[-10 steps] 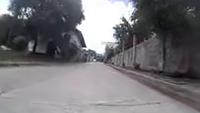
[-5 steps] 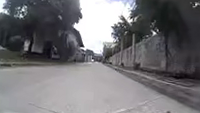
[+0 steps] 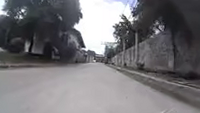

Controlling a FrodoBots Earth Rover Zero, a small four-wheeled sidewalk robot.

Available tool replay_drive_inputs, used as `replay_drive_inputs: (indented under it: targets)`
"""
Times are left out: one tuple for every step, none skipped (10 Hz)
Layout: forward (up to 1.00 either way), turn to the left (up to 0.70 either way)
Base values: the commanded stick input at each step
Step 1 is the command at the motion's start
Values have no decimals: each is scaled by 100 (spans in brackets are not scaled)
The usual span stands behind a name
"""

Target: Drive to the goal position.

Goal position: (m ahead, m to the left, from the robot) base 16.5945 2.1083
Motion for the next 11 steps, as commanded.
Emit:
replay_drive_inputs:
  targets:
    - [70,0]
    - [70,0]
    - [70,0]
    - [70,0]
    - [70,0]
    - [70,0]
    - [70,0]
    - [70,0]
    - [70,0]
    - [70,0]
    - [70,0]
